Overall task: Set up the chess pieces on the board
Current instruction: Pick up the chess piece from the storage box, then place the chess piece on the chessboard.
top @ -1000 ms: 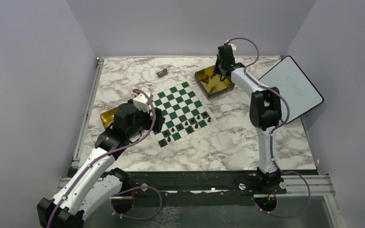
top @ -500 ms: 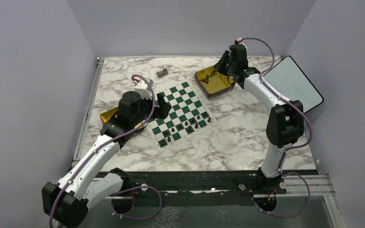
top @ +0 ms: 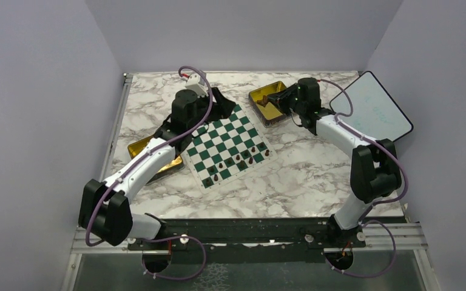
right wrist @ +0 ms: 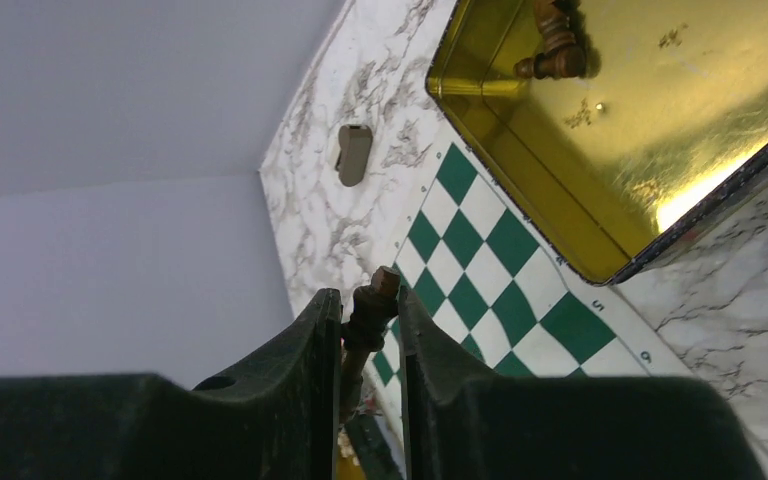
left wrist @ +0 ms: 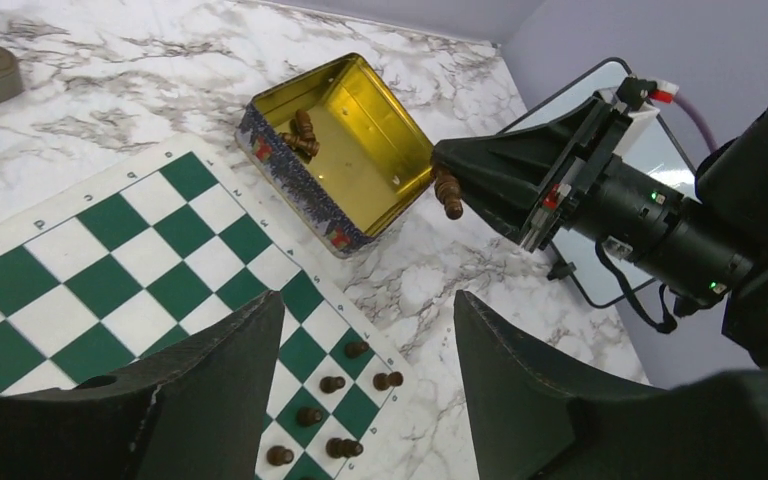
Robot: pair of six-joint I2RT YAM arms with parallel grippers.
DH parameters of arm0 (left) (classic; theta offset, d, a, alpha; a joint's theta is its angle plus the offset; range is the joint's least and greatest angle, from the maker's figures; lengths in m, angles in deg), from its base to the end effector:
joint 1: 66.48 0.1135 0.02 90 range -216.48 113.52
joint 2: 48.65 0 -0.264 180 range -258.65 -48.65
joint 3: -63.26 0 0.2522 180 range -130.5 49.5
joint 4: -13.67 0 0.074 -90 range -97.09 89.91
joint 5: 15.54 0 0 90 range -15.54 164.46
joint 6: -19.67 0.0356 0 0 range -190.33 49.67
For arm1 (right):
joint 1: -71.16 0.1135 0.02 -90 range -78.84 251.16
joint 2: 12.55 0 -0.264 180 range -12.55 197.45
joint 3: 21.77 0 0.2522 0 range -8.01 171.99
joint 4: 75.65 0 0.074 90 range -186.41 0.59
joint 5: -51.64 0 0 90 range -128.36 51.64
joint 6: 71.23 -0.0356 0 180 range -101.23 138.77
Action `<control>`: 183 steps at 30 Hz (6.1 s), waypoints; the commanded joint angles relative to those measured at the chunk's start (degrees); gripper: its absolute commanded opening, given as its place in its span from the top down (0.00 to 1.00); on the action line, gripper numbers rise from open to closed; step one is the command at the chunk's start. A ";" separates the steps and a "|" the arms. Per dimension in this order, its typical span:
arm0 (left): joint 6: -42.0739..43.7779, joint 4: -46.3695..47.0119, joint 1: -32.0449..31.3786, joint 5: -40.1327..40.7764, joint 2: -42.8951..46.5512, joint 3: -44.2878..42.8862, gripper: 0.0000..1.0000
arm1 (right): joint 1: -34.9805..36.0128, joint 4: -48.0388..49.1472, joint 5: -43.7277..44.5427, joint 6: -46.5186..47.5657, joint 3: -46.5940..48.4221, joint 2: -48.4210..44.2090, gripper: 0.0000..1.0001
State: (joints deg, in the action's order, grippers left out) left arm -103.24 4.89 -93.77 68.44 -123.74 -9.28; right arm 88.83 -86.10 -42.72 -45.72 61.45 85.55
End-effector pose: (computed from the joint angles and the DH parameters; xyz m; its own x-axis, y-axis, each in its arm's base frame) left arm 0.2749 -0.1460 0.3359 -0.4440 -0.3789 -0.8120 0.3647 0.7513 -0.5500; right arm 0.3802 0.1240 0.2633 -0.5078 0.7827 -0.3599 0.2094 0.5174 0.8297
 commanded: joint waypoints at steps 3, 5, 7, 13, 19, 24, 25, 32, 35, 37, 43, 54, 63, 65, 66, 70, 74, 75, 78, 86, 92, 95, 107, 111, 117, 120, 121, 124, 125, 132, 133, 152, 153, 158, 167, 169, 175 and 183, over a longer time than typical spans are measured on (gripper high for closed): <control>0.19 11.12 -4.31 -0.84 -5.86 -3.86 0.37 | 0.94 11.29 0.61 -15.95 -6.18 -3.75 0.99; 3.90 11.94 -7.21 1.67 -7.85 -5.36 0.37 | 1.21 11.40 0.92 -17.85 -6.51 -3.91 0.99; 7.37 12.54 -9.67 3.63 -10.05 -7.24 0.37 | 1.35 11.71 0.85 -18.87 -6.63 -4.05 0.99; 13.71 12.96 -14.29 10.89 -15.66 -12.45 0.37 | 1.37 11.84 1.14 -20.27 -7.32 -5.07 0.99; 14.70 13.13 -14.92 14.99 -18.83 -14.59 0.52 | 1.39 12.63 0.73 -20.95 -8.43 -5.78 0.99; 14.93 13.39 -14.99 16.10 -19.60 -14.74 0.53 | 1.31 13.13 0.60 -20.87 -8.80 -6.07 0.99; 15.04 13.40 -14.99 16.13 -19.76 -14.77 0.53 | 1.34 13.10 0.35 -20.81 -8.76 -5.94 0.99; 15.35 13.49 -15.02 14.43 -20.42 -15.13 0.54 | 1.32 13.81 0.06 -21.62 -9.59 -6.08 0.99; 15.15 13.57 -14.99 14.42 -21.06 -15.33 0.54 | 1.40 13.92 -0.26 -21.56 -9.59 -6.17 0.99; 14.99 13.51 -15.06 14.21 -21.59 -15.63 0.57 | 1.34 14.02 -0.53 -21.40 -9.80 -6.32 0.99; 14.36 13.49 -15.25 14.37 -23.30 -16.04 0.59 | 1.40 14.32 -0.65 -21.71 -10.19 -6.46 0.99; 14.70 13.48 -15.47 14.06 -25.10 -17.61 0.78 | 1.40 14.21 -0.79 -21.10 -9.95 -6.54 0.99; 16.31 10.20 -15.48 14.08 -23.36 -18.05 1.00 | 1.40 13.64 0.44 -16.35 -11.11 -7.60 0.99; 16.90 6.50 -15.43 14.37 -22.47 -19.17 1.00 | 1.39 14.57 0.78 -14.14 -12.23 -8.27 0.99; 17.36 4.79 -15.43 14.37 -21.96 -19.54 1.00 | 1.33 15.22 0.90 -12.73 -13.15 -8.62 0.99; 18.23 -0.76 -15.24 15.16 -18.99 -19.34 1.00 | 1.26 16.43 1.01 -6.47 -15.13 -9.90 0.98; 17.64 -6.75 -14.60 14.81 -15.20 -18.61 1.00 | 1.23 18.48 -0.11 -0.73 -17.41 -11.47 0.99; 17.47 -8.81 -14.37 14.81 -14.21 -18.45 1.00 | 1.23 18.76 -0.50 1.35 -17.96 -12.10 0.99; 17.57 -15.20 -13.66 15.21 -11.27 -17.99 1.00 | 1.23 20.98 -1.46 8.30 -20.41 -14.75 0.99; 15.29 -33.53 -10.65 17.94 -4.66 -13.63 1.00 | 1.23 17.75 -11.77 26.49 -22.39 -21.22 0.99; 11.84 -39.48 -7.26 16.18 -2.00 -7.08 1.00 | 1.23 13.13 -14.21 32.29 -24.24 -24.26 0.99; 10.36 -41.11 -5.49 15.34 -1.88 -3.59 1.00 | 1.23 12.40 -14.84 33.52 -25.81 -26.26 0.99; 6.12 -39.59 -2.86 11.01 -0.15 6.20 1.00 | 1.25 11.76 -16.11 34.25 -28.31 -30.07 0.99; 5.68 -39.38 -2.71 11.43 -0.23 7.83 1.00 | 1.23 11.79 -15.86 34.50 -28.71 -30.49 0.99; 5.67 -38.47 -2.16 10.33 -1.85 10.00 1.00 | 1.23 11.81 -15.78 34.44 -29.20 -31.04 0.99; 5.65 -36.88 -2.07 10.24 -1.99 11.29 1.00 | 1.23 11.64 -15.94 34.43 -29.24 -31.17 0.99; 5.64 -36.31 -2.07 10.20 -1.99 11.66 1.00 | 1.23 11.63 -15.85 34.43 -29.26 -31.28 0.99; 5.49 -34.80 -1.98 9.45 -2.37 12.58 1.00 | 1.23 11.63 -15.73 34.35 -29.21 -31.55 0.99; 5.41 -34.62 -1.98 9.31 -2.65 12.77 1.00 | 1.23 11.50 -15.69 34.34 -29.23 -31.57 0.99; 5.22 -33.11 -1.98 7.84 -4.24 13.81 0.99 | 1.23 11.16 -15.43 34.34 -29.21 -31.75 0.99; 5.22 -33.02 -1.98 7.72 -4.51 13.80 0.99 | 1.23 11.02 -15.42 34.41 -29.15 -31.75 0.99; 5.71 -31.91 -1.96 7.80 -6.73 14.66 0.90 | 1.23 8.74 -14.19 35.30 -27.26 -32.33 0.99; 5.67 -31.77 -1.98 7.60 -6.86 14.66 0.88 | 1.23 8.42 -14.04 35.39 -27.14 -32.46 0.98; 5.02 -31.65 -1.98 6.83 -6.38 14.32 0.75 | 1.23 7.81 -13.77 35.66 -26.77 -32.83 0.98; 4.25 -34.92 -1.98 7.80 0.53 8.20 0.62 | 1.39 8.32 -14.39 31.79 -27.04 -31.59 0.98; 4.52 -35.42 -1.98 7.59 2.71 5.94 0.59 | 1.38 8.84 -14.74 29.39 -27.04 -30.72 0.98; 5.12 -24.43 -1.98 -4.79 11.38 3.64 0.45 | 3.10 12.84 -14.69 20.23 -27.56 -28.77 0.98; -2.99 -3.95 -1.98 -20.38 15.10 7.80 0.27 | 9.66 17.09 -10.84 12.07 -23.74 -24.45 0.98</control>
State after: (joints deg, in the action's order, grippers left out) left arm -101.32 -11.66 -95.89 59.26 -108.11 -3.58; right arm 95.36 -74.32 -56.27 -27.54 34.10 59.34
